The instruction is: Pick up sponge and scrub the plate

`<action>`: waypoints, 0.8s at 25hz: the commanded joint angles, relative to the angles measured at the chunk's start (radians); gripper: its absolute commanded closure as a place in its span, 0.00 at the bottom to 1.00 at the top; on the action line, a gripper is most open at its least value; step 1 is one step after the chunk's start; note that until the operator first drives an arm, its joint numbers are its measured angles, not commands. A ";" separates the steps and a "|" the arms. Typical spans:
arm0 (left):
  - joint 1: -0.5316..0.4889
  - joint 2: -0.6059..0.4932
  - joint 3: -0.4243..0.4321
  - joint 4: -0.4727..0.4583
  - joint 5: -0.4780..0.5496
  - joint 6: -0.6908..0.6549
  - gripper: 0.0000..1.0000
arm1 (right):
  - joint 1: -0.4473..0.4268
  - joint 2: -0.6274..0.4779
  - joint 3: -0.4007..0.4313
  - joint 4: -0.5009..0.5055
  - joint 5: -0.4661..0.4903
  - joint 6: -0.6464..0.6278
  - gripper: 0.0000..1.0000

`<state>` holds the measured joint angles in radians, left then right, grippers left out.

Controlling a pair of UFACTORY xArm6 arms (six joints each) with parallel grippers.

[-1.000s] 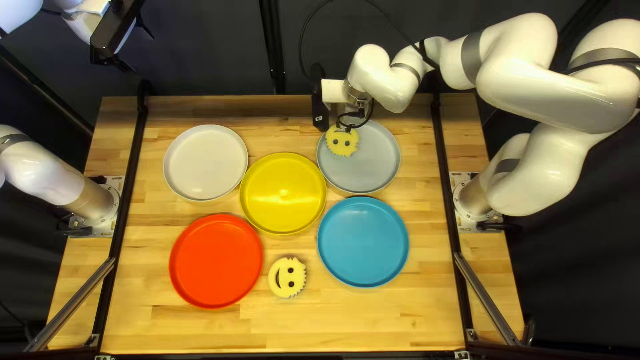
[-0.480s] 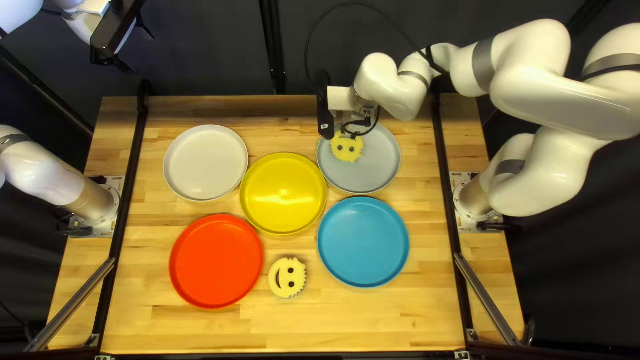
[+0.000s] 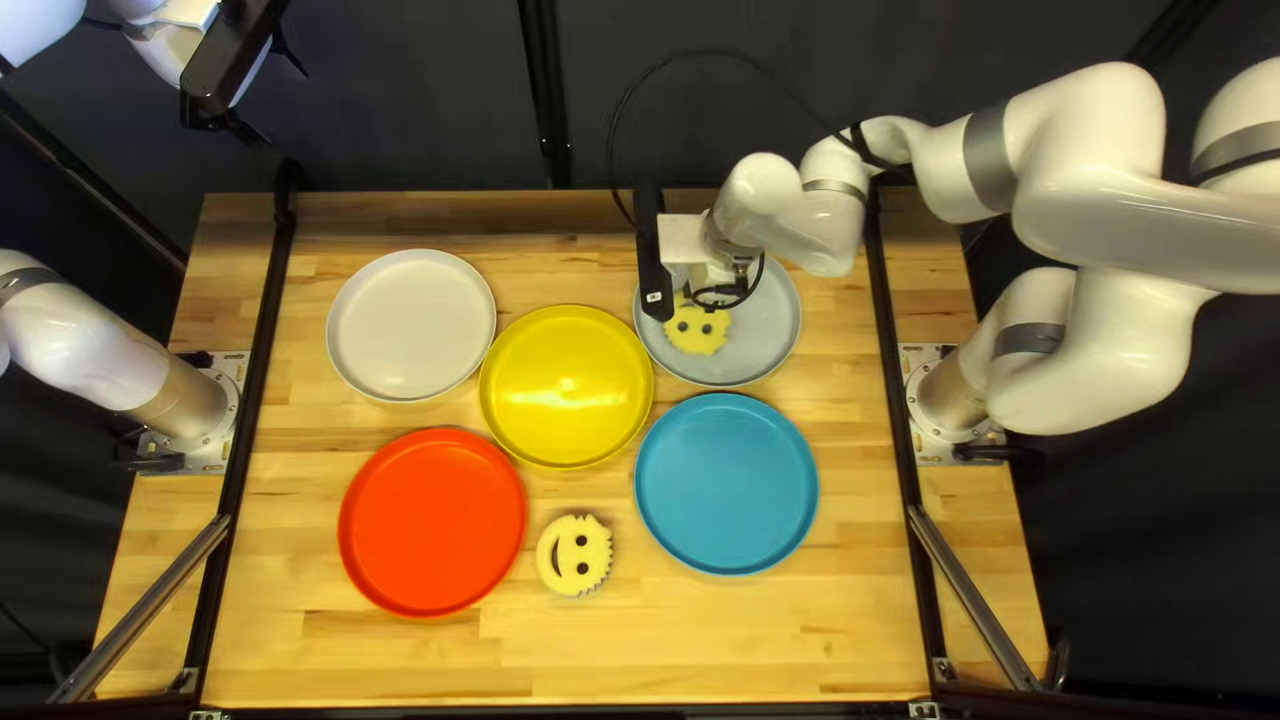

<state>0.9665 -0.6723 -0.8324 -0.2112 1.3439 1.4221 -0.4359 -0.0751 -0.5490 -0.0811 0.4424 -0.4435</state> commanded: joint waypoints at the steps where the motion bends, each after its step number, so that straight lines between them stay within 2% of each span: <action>1: 0.000 0.000 0.000 0.000 0.000 0.000 0.00 | -0.042 0.047 -0.039 0.024 -0.006 -0.051 1.00; 7: 0.000 0.000 0.000 0.000 0.000 0.000 0.00 | -0.053 0.031 -0.013 0.002 -0.018 -0.038 1.00; 15: 0.000 0.000 0.000 0.000 0.000 0.000 0.00 | 0.034 -0.060 0.108 -0.098 -0.052 0.092 1.00; 20: 0.000 0.000 0.000 0.000 0.000 0.000 0.00 | 0.073 -0.098 0.144 -0.144 -0.047 0.148 1.00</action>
<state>0.9665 -0.6723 -0.8324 -0.2112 1.3439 1.4221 -0.3757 -0.1606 -0.4155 -0.2061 0.3914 -0.3163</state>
